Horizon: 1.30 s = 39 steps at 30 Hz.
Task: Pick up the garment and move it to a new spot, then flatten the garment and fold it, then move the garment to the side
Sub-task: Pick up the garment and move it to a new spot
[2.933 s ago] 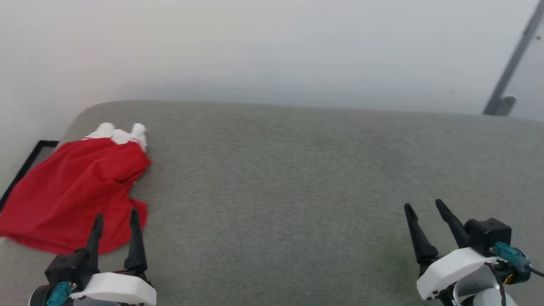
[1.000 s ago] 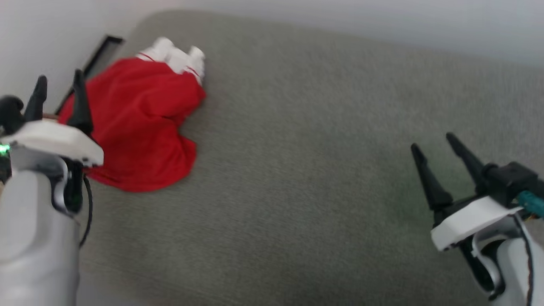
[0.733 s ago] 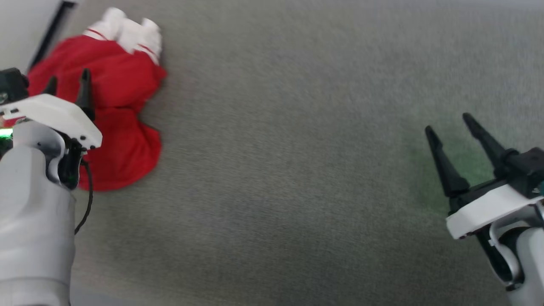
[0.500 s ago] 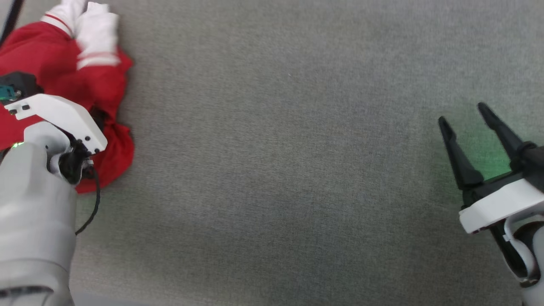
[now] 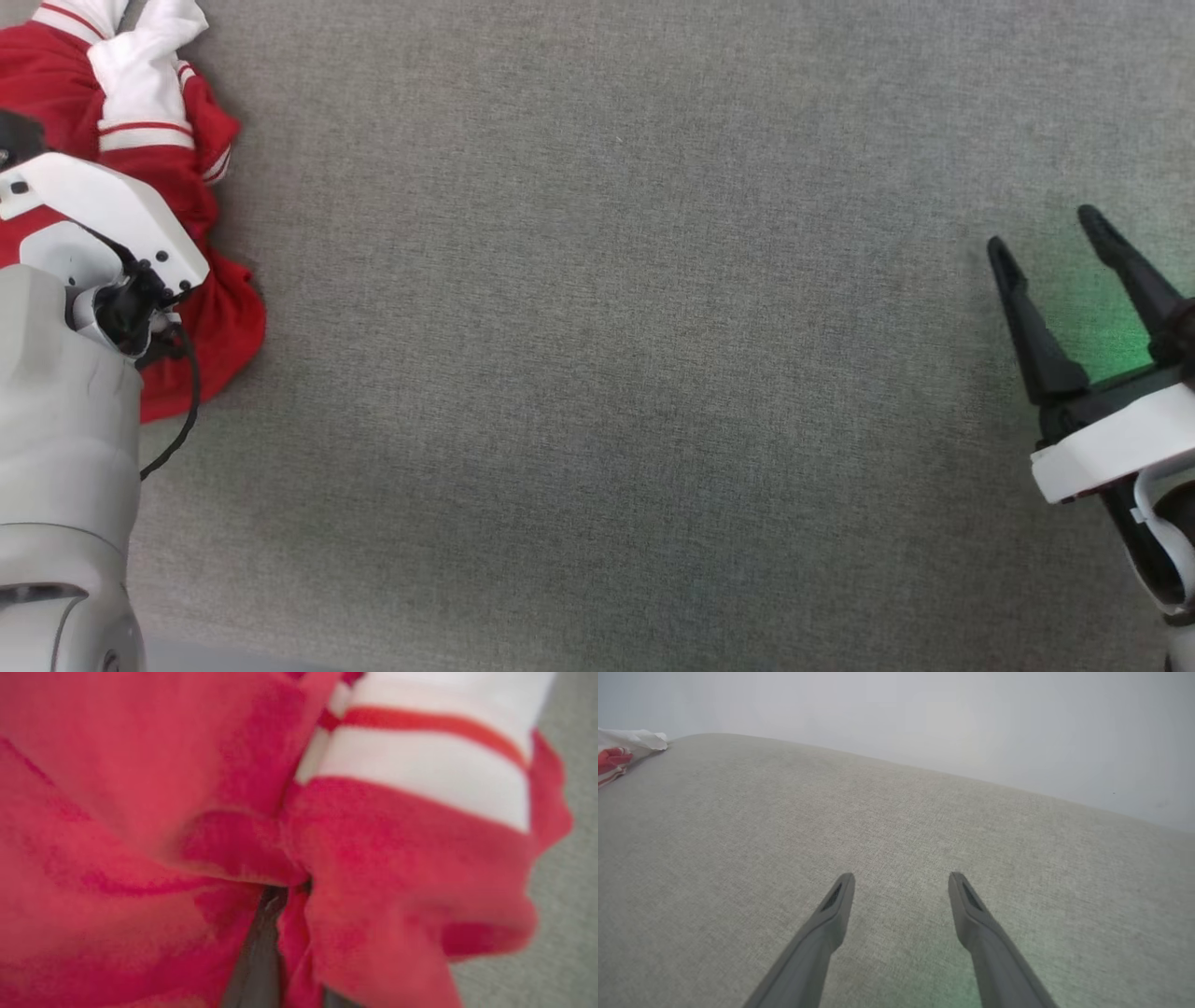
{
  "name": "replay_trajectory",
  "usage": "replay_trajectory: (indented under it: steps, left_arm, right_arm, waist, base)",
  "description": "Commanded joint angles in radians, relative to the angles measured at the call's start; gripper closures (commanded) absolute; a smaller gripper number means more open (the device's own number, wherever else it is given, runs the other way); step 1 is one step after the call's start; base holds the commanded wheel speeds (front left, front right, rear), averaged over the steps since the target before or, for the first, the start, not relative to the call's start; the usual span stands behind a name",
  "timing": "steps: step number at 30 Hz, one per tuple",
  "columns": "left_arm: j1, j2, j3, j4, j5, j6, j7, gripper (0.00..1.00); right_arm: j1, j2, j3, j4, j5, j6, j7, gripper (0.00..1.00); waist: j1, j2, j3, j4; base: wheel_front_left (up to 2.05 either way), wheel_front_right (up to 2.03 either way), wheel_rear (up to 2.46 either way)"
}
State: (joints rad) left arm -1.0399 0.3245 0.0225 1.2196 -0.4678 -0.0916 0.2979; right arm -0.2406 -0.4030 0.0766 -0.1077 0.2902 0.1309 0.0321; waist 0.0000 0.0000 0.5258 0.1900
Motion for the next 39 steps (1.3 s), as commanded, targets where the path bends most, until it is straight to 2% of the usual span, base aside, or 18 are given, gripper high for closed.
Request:
replay_trajectory:
  steps: [1, 2, 8, 16, 29, 39]
  left_arm:
    - [0.077, -0.061, -0.019, 0.059, 0.002, -0.014, 0.026, 1.00]
    - [0.053, -0.033, -0.026, 0.043, 0.008, -0.021, 0.003, 1.00]
    - [-0.025, 0.040, -0.058, -0.028, 0.026, -0.034, -0.073, 1.00]
    - [-0.069, 0.098, -0.141, -0.141, 0.059, -0.038, -0.139, 1.00]
    - [-0.101, 0.211, -0.280, -0.448, 0.016, -0.039, -0.043, 1.00]
    - [-0.059, 0.262, -0.352, -0.711, -0.014, -0.038, 0.066, 1.00]
  right_arm:
    - [-0.004, 0.006, -0.005, -0.002, 0.001, 0.000, -0.006, 0.00]
    - [0.005, 0.012, -0.017, 0.001, 0.001, 0.000, -0.010, 0.00]
    - [0.024, 0.039, -0.040, 0.021, -0.001, 0.000, -0.028, 0.00]
    - [0.051, 0.082, -0.054, 0.059, -0.013, 0.000, -0.055, 0.00]
    - [0.096, 0.154, -0.103, 0.091, -0.025, 0.000, -0.091, 0.00]
    - [0.110, 0.190, -0.157, 0.100, -0.034, 0.000, -0.113, 0.00]
  waist:
    - [0.0000, 0.0000, -0.008, 0.004]
    - [0.0000, 0.0000, -0.024, 0.010]
    - [0.0000, 0.0000, -0.088, 0.029]
    - [0.0000, 0.0000, -0.197, 0.048]
    - [0.0000, 0.0000, -0.313, 0.050]
    - [0.0000, 0.0000, -0.362, -0.014]
  base:
    - [0.00, 0.00, 0.00]
    - [0.00, 0.00, 0.00]
    - [0.00, 0.00, 0.00]
    - [0.00, 0.00, 0.00]
    - [0.00, 0.00, 0.00]
    - [0.00, 0.00, 0.00]
